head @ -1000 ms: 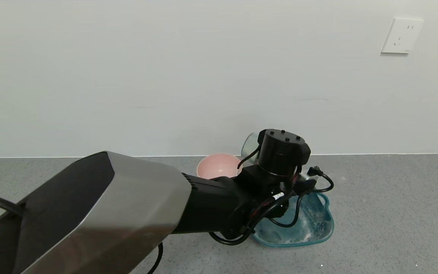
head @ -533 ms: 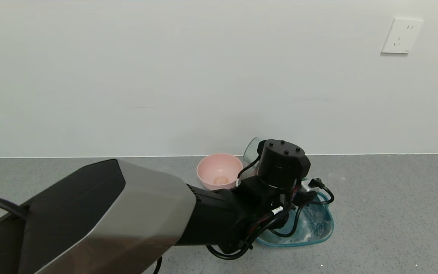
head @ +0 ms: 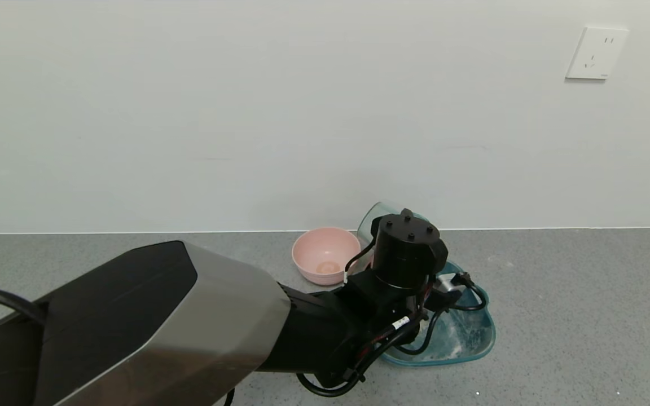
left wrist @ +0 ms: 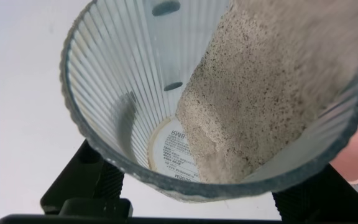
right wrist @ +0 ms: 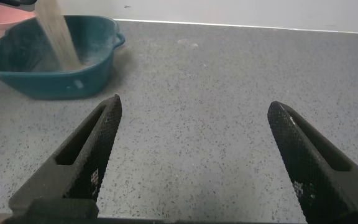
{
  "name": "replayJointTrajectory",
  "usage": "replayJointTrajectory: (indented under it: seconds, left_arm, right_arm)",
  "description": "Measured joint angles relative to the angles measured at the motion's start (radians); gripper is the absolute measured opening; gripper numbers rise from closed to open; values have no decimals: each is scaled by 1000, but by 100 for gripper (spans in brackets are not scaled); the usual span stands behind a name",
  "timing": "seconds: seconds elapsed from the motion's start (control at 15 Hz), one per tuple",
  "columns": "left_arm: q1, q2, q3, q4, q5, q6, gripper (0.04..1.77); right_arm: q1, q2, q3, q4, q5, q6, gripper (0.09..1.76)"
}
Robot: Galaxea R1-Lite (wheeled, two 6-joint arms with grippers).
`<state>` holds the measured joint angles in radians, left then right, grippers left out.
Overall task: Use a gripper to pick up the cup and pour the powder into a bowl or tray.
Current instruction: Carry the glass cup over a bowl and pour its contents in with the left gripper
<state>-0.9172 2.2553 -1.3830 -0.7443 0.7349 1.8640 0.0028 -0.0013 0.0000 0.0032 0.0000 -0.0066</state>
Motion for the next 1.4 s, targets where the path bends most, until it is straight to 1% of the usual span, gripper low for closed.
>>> replayJointTrajectory:
  seconds: [0.2, 0.53, 1.4]
  left_arm:
    - [0, 0, 2, 4, 0, 8, 129]
    - [0, 0, 8, -6, 1, 58, 129]
    - [-5, -3, 32, -6, 11, 83, 129]
  right_arm:
    - [0, 0, 0, 0, 0, 0, 171]
    - [0, 0, 0, 0, 0, 0, 171]
    - [0, 0, 0, 0, 0, -1, 171]
